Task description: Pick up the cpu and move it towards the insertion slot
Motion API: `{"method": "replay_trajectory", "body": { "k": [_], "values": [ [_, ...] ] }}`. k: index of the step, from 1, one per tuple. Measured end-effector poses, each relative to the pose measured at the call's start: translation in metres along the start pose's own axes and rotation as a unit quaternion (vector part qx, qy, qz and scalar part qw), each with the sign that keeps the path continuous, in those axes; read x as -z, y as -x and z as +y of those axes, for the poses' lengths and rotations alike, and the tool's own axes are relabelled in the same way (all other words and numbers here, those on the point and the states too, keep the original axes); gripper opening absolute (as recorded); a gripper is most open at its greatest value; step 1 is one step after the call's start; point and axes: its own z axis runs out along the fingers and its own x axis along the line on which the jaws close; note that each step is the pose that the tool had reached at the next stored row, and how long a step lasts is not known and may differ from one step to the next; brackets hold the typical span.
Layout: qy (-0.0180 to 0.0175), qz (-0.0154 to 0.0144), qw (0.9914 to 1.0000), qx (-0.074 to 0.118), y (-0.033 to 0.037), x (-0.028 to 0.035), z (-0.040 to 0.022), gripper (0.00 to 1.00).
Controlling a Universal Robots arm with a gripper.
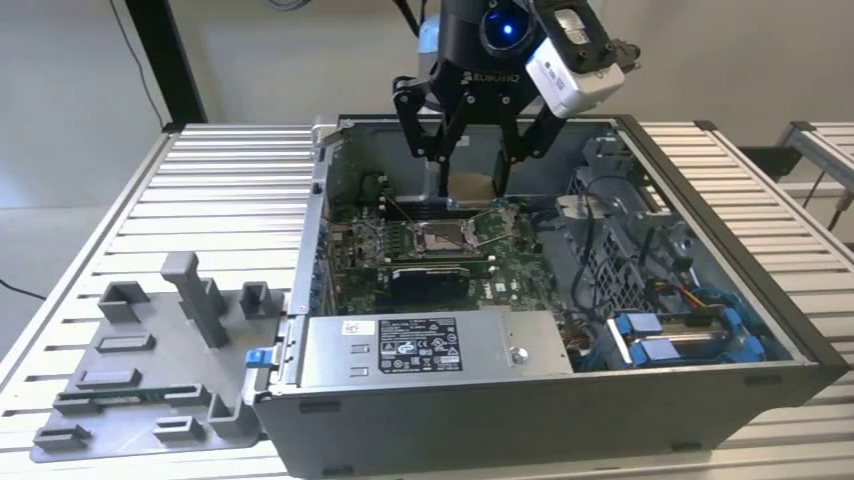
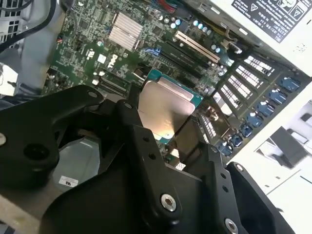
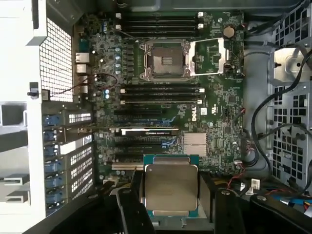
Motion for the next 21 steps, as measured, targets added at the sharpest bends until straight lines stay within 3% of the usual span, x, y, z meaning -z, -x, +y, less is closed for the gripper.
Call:
{"method": "replay_trajectory", "body": {
  "k": [14, 21],
  "values": [
    [0.0, 0.0, 1.0, 0.0, 0.0003, -0.0001, 0.001, 0.0],
    [0.0, 0.0, 1.0, 0.0, 0.0, -0.0008, 0.0106, 0.0]
  ]
}}
